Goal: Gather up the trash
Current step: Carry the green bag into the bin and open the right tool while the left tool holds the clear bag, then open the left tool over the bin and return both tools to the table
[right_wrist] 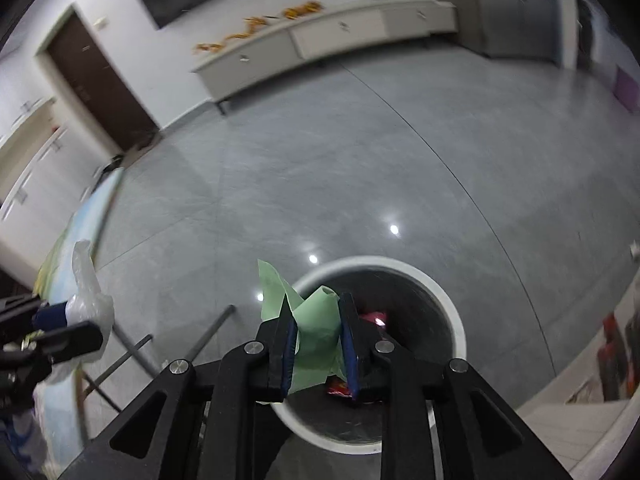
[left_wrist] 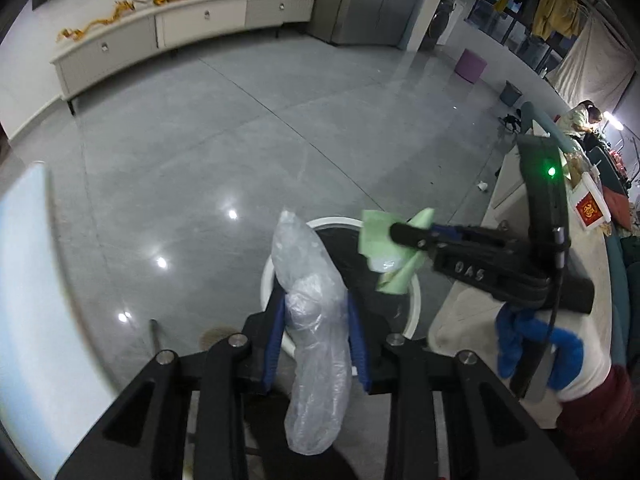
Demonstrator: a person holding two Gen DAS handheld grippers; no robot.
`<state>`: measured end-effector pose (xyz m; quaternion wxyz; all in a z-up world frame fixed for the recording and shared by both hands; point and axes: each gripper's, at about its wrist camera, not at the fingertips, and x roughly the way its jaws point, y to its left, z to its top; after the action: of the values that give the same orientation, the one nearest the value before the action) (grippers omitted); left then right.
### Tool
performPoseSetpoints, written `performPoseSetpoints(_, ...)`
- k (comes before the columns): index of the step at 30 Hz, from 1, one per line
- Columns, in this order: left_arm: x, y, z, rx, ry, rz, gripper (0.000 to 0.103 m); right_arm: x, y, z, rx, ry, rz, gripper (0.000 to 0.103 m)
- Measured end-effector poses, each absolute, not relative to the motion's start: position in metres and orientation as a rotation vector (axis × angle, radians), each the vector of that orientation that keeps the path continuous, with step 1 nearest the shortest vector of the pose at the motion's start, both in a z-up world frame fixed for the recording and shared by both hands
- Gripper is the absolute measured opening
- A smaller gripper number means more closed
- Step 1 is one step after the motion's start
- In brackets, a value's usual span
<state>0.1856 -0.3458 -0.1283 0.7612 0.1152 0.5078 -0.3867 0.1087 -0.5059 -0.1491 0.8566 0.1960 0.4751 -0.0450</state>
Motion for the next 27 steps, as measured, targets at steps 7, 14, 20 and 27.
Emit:
performPoseSetpoints(7, 0.191, -0.368, -0.140, 0.180, 1.136, -0.855, 0.056, 0.104, -0.532, -0.163, 0.480, 0.995, -0.176, 0.052)
performPoseSetpoints(14, 0.182, -0.353, -0.114, 0.179, 1.046, -0.813, 0.056, 0.091, -0.525, -0.137, 0.457, 0.938, -0.196, 0.052)
performPoseSetpoints(20, 0.172, -0.314, -0.076, 0.162, 0.937, -0.756, 0.056, 0.078, -0.501, -0.098, 0.404, 0.865, -0.161, 0.052)
performPoseSetpoints(27, 0.154, -0.249, -0.024, 0.137, 0.784, -0.664, 0.060, 0.062, -0.459, -0.034, 0.360, 0.754, -0.084, 0.052)
